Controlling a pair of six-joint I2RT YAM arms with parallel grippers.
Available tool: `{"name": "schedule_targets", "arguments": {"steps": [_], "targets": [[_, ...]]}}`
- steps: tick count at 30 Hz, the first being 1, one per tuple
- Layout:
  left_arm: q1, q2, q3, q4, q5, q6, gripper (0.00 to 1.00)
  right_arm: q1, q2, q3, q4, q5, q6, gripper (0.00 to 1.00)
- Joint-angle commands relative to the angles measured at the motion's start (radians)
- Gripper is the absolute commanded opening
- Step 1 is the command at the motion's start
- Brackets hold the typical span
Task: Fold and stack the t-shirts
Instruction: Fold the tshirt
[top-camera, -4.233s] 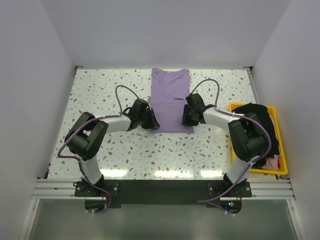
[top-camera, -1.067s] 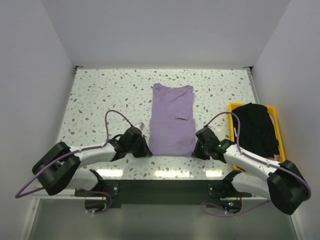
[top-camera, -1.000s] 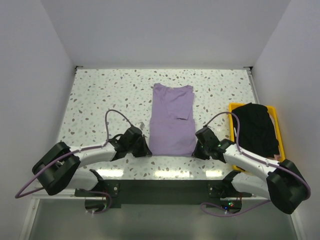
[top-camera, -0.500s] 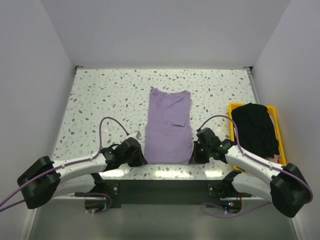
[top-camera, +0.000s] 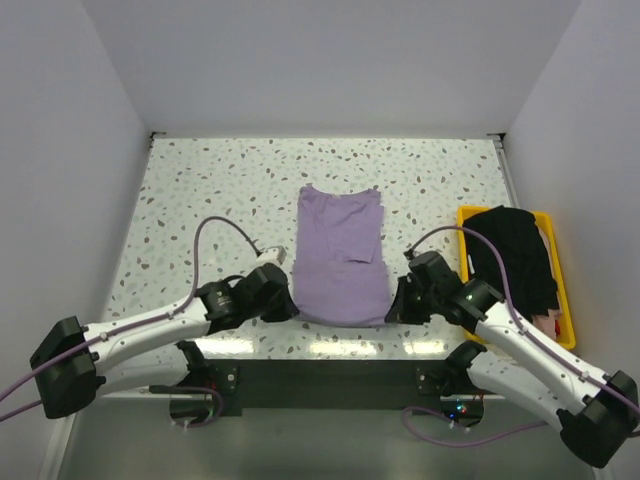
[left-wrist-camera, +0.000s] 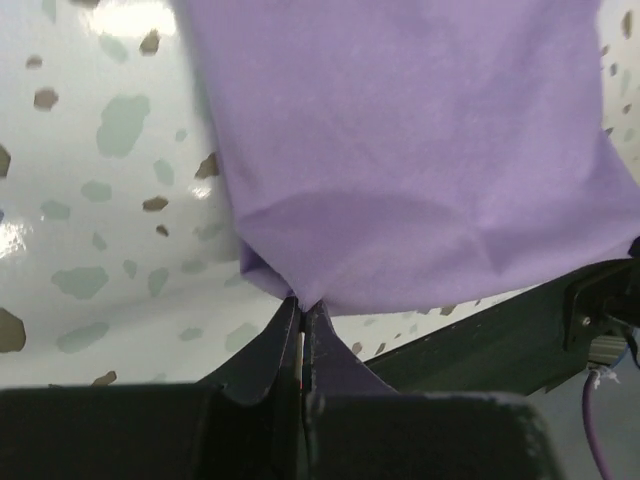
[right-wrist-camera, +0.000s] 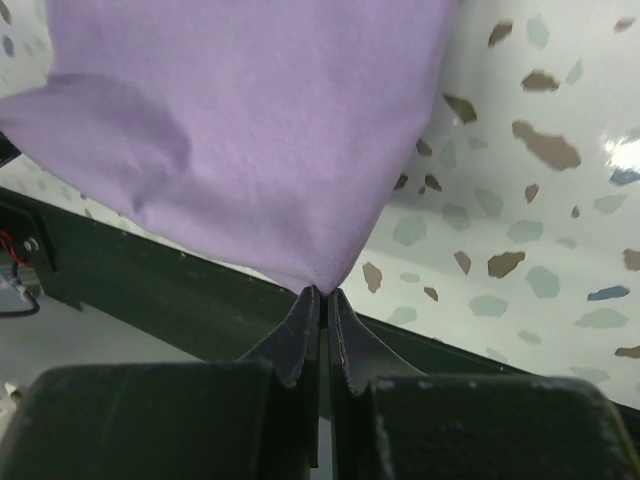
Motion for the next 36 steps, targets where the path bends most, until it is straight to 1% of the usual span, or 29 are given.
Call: {"name": "schedule_targets", "arguments": {"steps": [1, 5, 7, 9, 12, 13, 15, 17, 18, 19, 20, 22, 23, 25, 26, 27, 29, 30, 31, 33, 34, 36], "targets": [[0.022, 0.037, 0.142, -0.055, -0.085, 0.084, 0.00, 0.000, 0.026, 0.129, -0.056, 0.101, -0.035, 0.00], [0.074, 0.098, 0.272, -0.061, -0.064, 0.151, 0.00, 0.000, 0.084, 0.221, -0.059, 0.170, -0.041, 0.00], [0.114, 0.122, 0.305, -0.058, -0.048, 0.185, 0.00, -0.001, 0.134, 0.275, -0.055, 0.183, -0.051, 0.00], [0.161, 0.156, 0.338, -0.032, -0.002, 0.213, 0.00, -0.003, 0.185, 0.327, -0.044, 0.212, -0.067, 0.00], [0.201, 0.214, 0.389, -0.002, 0.055, 0.247, 0.00, -0.018, 0.245, 0.379, -0.018, 0.229, -0.099, 0.00], [0.232, 0.234, 0.407, -0.003, 0.067, 0.256, 0.00, -0.038, 0.293, 0.416, -0.012, 0.224, -0.110, 0.00], [0.261, 0.299, 0.469, 0.001, 0.108, 0.291, 0.00, -0.067, 0.334, 0.451, 0.007, 0.218, -0.146, 0.00], [0.309, 0.372, 0.536, 0.000, 0.154, 0.311, 0.00, -0.147, 0.399, 0.488, 0.049, 0.172, -0.172, 0.00], [0.339, 0.395, 0.558, 0.003, 0.168, 0.325, 0.00, -0.208, 0.426, 0.514, 0.066, 0.148, -0.192, 0.00], [0.355, 0.418, 0.581, 0.008, 0.182, 0.333, 0.00, -0.233, 0.456, 0.534, 0.076, 0.122, -0.202, 0.00], [0.370, 0.466, 0.628, 0.014, 0.200, 0.337, 0.00, -0.251, 0.520, 0.557, 0.085, 0.109, -0.211, 0.00], [0.408, 0.515, 0.677, 0.014, 0.219, 0.352, 0.00, -0.285, 0.580, 0.631, 0.102, 0.095, -0.232, 0.00], [0.419, 0.562, 0.723, 0.020, 0.226, 0.356, 0.00, -0.294, 0.645, 0.657, 0.114, 0.092, -0.237, 0.00], [0.451, 0.615, 0.771, 0.024, 0.234, 0.365, 0.00, -0.319, 0.716, 0.738, 0.126, 0.068, -0.251, 0.00], [0.462, 0.668, 0.818, 0.035, 0.259, 0.369, 0.00, -0.325, 0.750, 0.767, 0.134, 0.059, -0.252, 0.00], [0.482, 0.699, 0.845, 0.031, 0.259, 0.377, 0.00, -0.336, 0.826, 0.833, 0.134, 0.052, -0.263, 0.00], [0.505, 0.786, 0.915, 0.040, 0.282, 0.386, 0.00, -0.346, 0.899, 0.901, 0.135, 0.028, -0.269, 0.00], [0.531, 0.817, 0.943, 0.038, 0.286, 0.392, 0.00, -0.354, 0.975, 0.968, 0.134, 0.025, -0.275, 0.00], [0.545, 0.875, 0.990, 0.041, 0.291, 0.394, 0.00, -0.360, 1.008, 1.002, 0.131, 0.025, -0.278, 0.00], [0.585, 0.931, 1.029, 0.064, 0.332, 0.394, 0.00, -0.380, 1.101, 1.083, 0.137, 0.006, -0.275, 0.00], [0.597, 0.987, 1.050, 0.070, 0.348, 0.394, 0.00, -0.388, 1.137, 1.109, 0.143, -0.001, -0.275, 0.00], [0.625, 1.046, 1.124, 0.074, 0.363, 0.399, 0.00, -0.403, 1.196, 1.189, 0.146, -0.011, -0.278, 0.00]]}}
